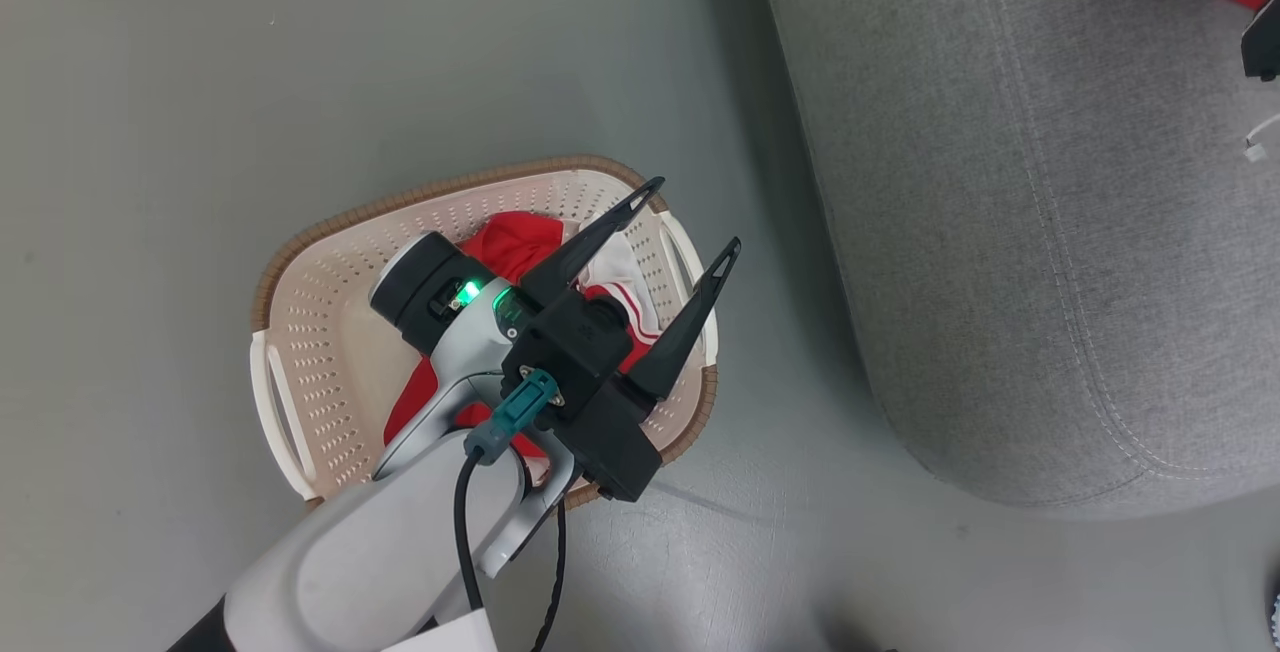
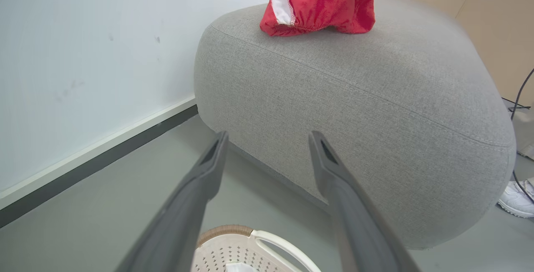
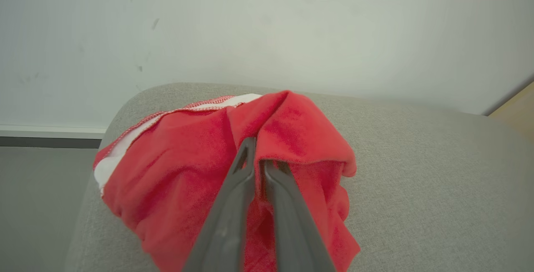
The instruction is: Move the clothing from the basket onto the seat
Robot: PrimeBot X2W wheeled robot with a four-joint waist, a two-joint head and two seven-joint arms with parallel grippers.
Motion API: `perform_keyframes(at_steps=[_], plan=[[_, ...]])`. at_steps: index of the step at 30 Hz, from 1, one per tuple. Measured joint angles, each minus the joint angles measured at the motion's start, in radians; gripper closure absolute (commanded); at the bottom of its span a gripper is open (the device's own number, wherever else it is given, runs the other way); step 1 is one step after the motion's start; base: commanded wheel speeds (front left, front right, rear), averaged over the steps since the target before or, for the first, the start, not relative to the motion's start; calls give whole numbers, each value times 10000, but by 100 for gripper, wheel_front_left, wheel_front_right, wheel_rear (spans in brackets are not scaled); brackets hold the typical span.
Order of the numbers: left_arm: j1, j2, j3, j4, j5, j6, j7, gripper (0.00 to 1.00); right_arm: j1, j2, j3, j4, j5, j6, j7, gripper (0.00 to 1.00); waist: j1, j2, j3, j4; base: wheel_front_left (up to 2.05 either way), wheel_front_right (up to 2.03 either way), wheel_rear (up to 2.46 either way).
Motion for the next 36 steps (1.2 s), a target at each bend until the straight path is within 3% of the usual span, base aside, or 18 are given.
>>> perform_keyframes(at_steps=[1, 17, 24, 36], plan=[[0, -2, 6, 27, 0, 0, -13, 0, 9, 0, 0, 54, 2, 19, -29, 0, 0, 0, -20, -14, 0, 0, 0], [431, -228, 261, 955, -303, 6, -648, 0, 1392, 368, 414, 10, -355, 224, -178, 0, -1, 0, -1152, -269, 0, 0, 0], [672, -391, 727, 1254, -512, 25, -909, 0, 2068, 608, 263, -1016, -433, 238, -222, 0, -2, -2, -1993, -234, 0, 0, 0], [1628, -240, 1829, 1877, -1126, 184, -1114, 0, 3942, 1108, 169, -2765, -424, -84, -247, 0, -3, -3, -3460, 334, 0, 0, 0]])
